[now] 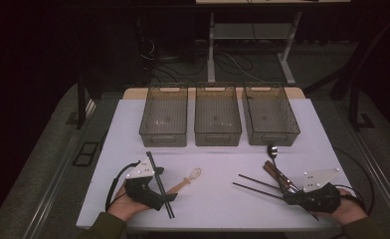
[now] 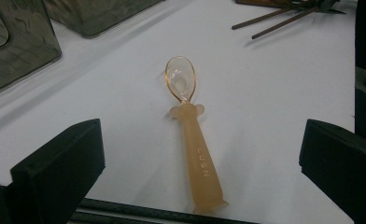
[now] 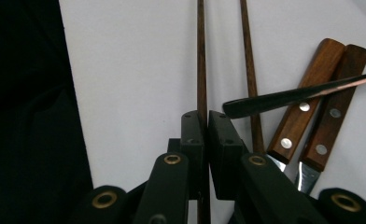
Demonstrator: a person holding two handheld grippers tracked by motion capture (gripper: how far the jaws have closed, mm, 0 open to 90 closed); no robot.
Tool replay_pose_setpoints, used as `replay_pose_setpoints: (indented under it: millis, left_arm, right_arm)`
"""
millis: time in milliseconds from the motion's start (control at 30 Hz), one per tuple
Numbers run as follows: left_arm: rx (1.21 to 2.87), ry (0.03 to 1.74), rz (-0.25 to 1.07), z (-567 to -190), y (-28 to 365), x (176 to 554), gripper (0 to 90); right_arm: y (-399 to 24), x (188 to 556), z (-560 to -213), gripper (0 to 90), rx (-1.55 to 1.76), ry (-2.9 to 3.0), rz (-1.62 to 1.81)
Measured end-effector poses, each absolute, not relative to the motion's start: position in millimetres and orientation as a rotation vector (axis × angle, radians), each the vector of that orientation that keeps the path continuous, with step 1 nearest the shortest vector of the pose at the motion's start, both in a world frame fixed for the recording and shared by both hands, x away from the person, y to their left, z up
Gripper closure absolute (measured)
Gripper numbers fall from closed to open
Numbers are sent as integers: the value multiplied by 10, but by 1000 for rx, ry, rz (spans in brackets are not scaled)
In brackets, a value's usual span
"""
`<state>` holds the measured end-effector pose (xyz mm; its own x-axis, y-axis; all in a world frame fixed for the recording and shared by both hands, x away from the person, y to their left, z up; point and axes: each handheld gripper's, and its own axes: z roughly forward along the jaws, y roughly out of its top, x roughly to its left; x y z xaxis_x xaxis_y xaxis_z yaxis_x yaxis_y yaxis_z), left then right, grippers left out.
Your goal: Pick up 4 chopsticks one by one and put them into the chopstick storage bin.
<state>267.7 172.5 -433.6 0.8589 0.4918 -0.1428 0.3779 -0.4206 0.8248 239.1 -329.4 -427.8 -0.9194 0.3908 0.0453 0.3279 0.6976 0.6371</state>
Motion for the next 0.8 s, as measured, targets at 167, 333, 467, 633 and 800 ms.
replay_pose_setpoints:
  millis: [167,333,467,633,800]
  left_arm:
    - [2060,628,151,-4336,1726,2680,0]
    - [2061,629,141,-4338,1722,2679,0]
    - [2061,624,146,-4334,1717,2675,0]
    - [2058,623,149,-4342,1714,2672,0]
    - [2056,626,148,-4360,1706,2677,0]
  right_arm:
    - [-3271,2371,-4259,850,598,2819,1043]
    - [-3257,2365,-4216,850,634,2796,1095]
    - [-3234,2390,-4186,850,667,2768,1123]
    - [-3196,2425,-4130,850,693,2731,1185]
    - [-3104,2474,-4059,850,763,2672,1199]
